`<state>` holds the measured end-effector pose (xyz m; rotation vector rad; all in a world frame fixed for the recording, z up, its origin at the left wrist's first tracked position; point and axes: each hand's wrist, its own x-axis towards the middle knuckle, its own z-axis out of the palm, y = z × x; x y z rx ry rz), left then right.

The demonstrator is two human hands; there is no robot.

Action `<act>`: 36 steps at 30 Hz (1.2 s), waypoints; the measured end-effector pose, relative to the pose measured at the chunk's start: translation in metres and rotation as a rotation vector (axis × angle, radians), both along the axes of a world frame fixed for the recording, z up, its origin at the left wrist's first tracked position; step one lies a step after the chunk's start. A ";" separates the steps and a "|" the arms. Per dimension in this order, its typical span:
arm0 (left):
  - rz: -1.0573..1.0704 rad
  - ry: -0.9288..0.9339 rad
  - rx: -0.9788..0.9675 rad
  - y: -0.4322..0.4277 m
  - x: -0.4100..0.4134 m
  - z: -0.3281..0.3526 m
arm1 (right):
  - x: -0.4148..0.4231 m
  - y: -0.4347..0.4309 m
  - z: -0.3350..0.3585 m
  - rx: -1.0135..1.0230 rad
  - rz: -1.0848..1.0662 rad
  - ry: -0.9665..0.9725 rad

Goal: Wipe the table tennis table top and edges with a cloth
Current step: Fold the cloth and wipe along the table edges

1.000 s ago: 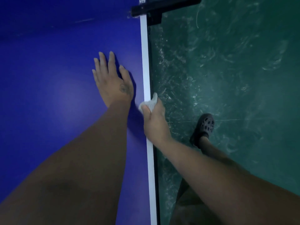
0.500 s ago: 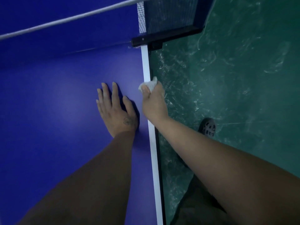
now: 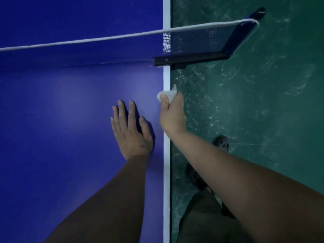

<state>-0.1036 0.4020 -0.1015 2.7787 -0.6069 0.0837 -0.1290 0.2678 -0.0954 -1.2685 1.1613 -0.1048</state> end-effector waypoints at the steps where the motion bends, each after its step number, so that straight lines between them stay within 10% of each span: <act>1: 0.001 -0.006 0.001 0.001 0.001 -0.001 | 0.006 -0.005 0.000 -0.007 -0.009 -0.005; 36: 0.004 0.032 -0.037 0.003 0.000 -0.001 | -0.035 0.005 0.040 -0.202 0.219 0.176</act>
